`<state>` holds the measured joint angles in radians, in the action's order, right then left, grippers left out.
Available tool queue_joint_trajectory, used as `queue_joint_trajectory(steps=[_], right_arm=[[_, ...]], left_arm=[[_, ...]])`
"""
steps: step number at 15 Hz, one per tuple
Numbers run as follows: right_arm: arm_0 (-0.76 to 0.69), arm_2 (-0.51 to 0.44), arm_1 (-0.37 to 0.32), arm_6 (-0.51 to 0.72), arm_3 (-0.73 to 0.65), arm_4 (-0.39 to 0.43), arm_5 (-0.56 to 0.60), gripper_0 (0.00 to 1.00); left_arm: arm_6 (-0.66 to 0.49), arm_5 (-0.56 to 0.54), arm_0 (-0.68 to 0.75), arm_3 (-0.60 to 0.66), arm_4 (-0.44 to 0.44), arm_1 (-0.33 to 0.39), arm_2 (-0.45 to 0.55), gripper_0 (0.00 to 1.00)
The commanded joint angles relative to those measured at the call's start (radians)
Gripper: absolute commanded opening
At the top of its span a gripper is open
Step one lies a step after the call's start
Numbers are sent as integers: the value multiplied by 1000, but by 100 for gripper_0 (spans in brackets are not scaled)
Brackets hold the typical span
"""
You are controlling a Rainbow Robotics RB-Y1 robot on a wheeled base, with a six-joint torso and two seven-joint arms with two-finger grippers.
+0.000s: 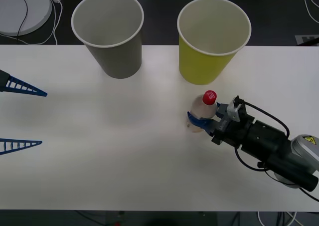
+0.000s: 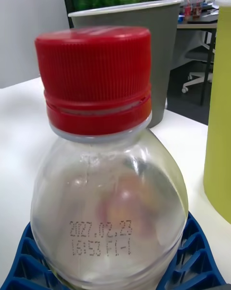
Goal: Put the can into the green bin and the plastic bottle into the gray bin
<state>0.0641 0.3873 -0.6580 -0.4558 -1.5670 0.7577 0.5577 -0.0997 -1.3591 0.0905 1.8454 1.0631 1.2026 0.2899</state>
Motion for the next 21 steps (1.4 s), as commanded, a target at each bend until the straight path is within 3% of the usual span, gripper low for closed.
queue_joint_trajectory(steps=[1, 7, 14, 21], right_arm=[[-6, 1, -22, 11, -30, -35, 5, 0], [-72, -15, -137, 111, -180, -92, -12, 0], [-176, -128, -278, 232, -363, -89, -32, 0], [-218, -283, -397, 520, -510, 23, -32, 0]], left_arm=[[0, 0, 0, 0, 0, 0, 0, 100], [0, 0, 0, 0, 0, 0, 0, 100], [0, 0, 0, 0, 0, 0, 0, 100], [0, 0, 0, 0, 0, 0, 0, 100]])
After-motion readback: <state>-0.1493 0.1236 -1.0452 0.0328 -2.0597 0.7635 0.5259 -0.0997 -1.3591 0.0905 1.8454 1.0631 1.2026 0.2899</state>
